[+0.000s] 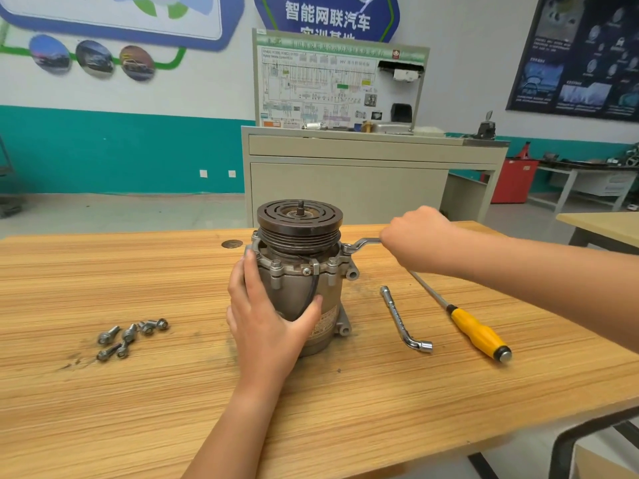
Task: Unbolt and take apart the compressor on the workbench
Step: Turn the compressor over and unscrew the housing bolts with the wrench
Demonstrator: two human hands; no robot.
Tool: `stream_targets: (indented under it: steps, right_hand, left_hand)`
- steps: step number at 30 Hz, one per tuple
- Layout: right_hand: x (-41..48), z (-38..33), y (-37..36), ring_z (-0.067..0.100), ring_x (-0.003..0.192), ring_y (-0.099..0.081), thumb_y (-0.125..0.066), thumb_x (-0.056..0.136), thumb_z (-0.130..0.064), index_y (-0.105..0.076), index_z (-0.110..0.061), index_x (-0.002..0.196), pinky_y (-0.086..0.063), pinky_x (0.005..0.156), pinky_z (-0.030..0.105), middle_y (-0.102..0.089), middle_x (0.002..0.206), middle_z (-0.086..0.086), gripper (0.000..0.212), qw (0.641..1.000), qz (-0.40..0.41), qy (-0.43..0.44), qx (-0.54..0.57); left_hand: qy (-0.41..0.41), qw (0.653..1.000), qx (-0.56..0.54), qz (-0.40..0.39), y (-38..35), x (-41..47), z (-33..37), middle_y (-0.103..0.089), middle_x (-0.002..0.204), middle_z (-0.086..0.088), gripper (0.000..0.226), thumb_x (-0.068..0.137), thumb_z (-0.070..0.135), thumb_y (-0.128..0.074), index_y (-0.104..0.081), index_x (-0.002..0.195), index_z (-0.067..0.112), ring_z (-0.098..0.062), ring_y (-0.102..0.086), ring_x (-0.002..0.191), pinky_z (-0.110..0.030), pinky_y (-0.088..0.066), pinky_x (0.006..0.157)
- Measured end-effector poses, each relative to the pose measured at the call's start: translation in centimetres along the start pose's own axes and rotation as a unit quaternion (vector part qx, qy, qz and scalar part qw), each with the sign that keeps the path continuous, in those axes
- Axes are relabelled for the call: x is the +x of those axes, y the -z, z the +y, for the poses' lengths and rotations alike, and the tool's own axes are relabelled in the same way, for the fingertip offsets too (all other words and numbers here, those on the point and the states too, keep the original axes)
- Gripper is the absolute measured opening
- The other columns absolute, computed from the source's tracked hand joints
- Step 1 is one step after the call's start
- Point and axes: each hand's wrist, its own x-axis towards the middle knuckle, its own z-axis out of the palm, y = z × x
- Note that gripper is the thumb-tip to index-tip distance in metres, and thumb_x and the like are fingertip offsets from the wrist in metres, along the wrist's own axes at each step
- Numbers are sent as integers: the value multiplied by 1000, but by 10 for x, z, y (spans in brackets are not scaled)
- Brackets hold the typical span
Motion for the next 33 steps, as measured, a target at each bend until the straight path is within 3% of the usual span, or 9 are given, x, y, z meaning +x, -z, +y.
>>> stream_targets:
  steps: [3, 7, 9, 11, 14, 20, 24, 27, 33]
  right_hand:
    - [33, -6, -9, 23, 84, -60, -43, 92, -2, -55, -10, 106, -39, 58, 28, -61, 92, 4, 20, 994, 80, -16, 73]
    - [57, -15, -19, 22, 107, -56, -39, 95, -6, -52, -11, 120, -43, 86, 31, -60, 118, 5, 28, 971, 186, 14, 147]
    - [54, -13, -24, 24, 102, -59, -37, 98, -12, -52, -10, 119, -44, 82, 31, -64, 112, 6, 27, 962, 205, -14, 180]
    - [41, -5, -28, 28, 82, -62, -34, 100, -22, -52, -9, 118, -43, 62, 32, -66, 91, 9, 28, 933, 233, -82, 262]
    - [9, 4, -27, 26, 58, -53, -34, 100, -25, -49, -8, 114, -33, 51, 29, -50, 62, 0, 27, 890, 261, -140, 348]
    - [-48, -13, -10, 11, 50, -35, -42, 93, -7, -45, -17, 122, -20, 41, 26, -37, 59, -5, 31, 965, 95, -87, 229]
    - [-49, -24, 9, 17, 57, -38, -42, 87, 4, -34, -7, 134, -24, 43, 25, -32, 61, -2, 50, 979, 53, -66, 186]
    - [-42, -30, 24, 20, 65, -42, -45, 88, 5, -28, 4, 137, -26, 40, 26, -44, 70, 3, 52, 991, 19, -56, 119]
    - [-45, -29, 42, 20, 70, -39, -44, 91, 3, -49, -4, 123, -27, 44, 24, -47, 77, 2, 33, 998, -23, -28, 55]
  left_hand:
    - [-4, 1000, 1, -1, 0, 1, -1, -26, 148, -9, 107, 65, 38, -80, -17, 149, 15, -21, -26, 136, -48, -25, 106]
    - [-3, 1000, 3, -4, 0, 1, -2, -26, 148, -8, 107, 65, 40, -79, -17, 149, 16, -20, -26, 136, -46, -25, 106]
    - [-2, 1000, 1, -7, 1, 1, -2, -26, 149, -7, 107, 65, 42, -78, -17, 149, 17, -19, -25, 136, -46, -25, 106]
    - [1, 1000, 0, -10, 1, 1, -2, -25, 149, -7, 107, 65, 43, -77, -16, 149, 18, -19, -25, 136, -48, -24, 107]
    - [2, 1000, 1, -9, 1, 1, -2, -24, 149, -6, 107, 66, 42, -78, -16, 150, 18, -18, -24, 136, -49, -24, 107]
    - [6, 1000, 2, -7, 0, 1, -1, -24, 149, -6, 107, 66, 41, -79, -16, 149, 18, -19, -25, 136, -50, -25, 106]
    - [7, 1000, 2, -8, 1, 1, -1, -24, 149, -6, 107, 66, 40, -80, -16, 150, 18, -20, -26, 137, -50, -25, 106]
    - [7, 1000, 0, -8, 1, 1, -1, -24, 150, -7, 107, 66, 39, -80, -16, 150, 18, -20, -25, 137, -50, -25, 106]
    - [5, 1000, 1, -9, 1, 1, -1, -25, 149, -8, 107, 66, 38, -80, -17, 150, 16, -22, -26, 137, -50, -26, 105]
